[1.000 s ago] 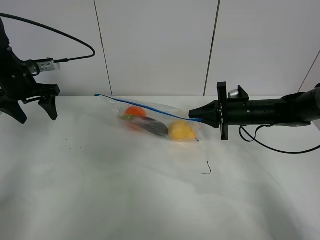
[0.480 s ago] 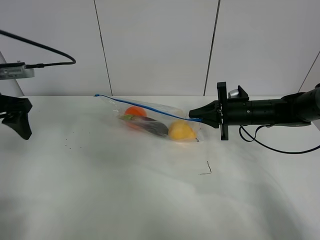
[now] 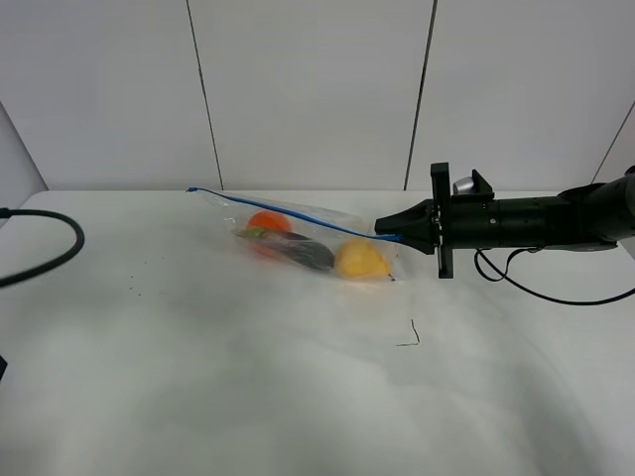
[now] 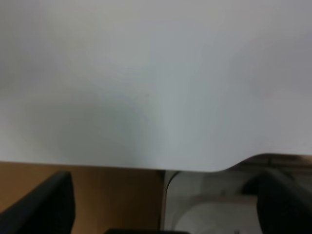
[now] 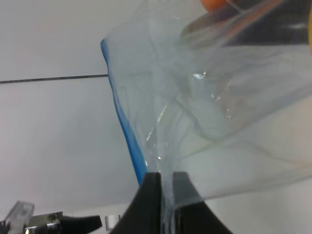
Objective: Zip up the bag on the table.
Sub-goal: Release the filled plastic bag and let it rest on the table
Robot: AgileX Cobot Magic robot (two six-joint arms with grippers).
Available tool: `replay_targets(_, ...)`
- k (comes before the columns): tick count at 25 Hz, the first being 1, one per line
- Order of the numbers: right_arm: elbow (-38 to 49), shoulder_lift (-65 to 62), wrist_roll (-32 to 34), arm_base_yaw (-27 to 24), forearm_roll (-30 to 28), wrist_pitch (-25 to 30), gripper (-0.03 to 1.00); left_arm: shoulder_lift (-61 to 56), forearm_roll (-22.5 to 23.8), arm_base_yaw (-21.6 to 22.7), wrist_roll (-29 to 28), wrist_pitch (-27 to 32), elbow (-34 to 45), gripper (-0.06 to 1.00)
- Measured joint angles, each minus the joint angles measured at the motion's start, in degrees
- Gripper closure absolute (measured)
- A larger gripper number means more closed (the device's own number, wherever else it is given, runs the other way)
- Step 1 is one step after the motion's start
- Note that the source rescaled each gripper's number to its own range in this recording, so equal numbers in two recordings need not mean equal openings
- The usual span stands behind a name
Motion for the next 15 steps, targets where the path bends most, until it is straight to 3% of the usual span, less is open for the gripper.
replay_targets(5,0.00,0.00,0.00,0.00,0.00,0.00,0.97,-13.40,-0.99,0.00,1.08,-3.72,8.47,-0.05)
replay_targets(15,0.00,0.00,0.00,0.00,0.00,0.00,0.97,-34.02,-1.92,0.00,2.92,-2.26,10.56,-0.05)
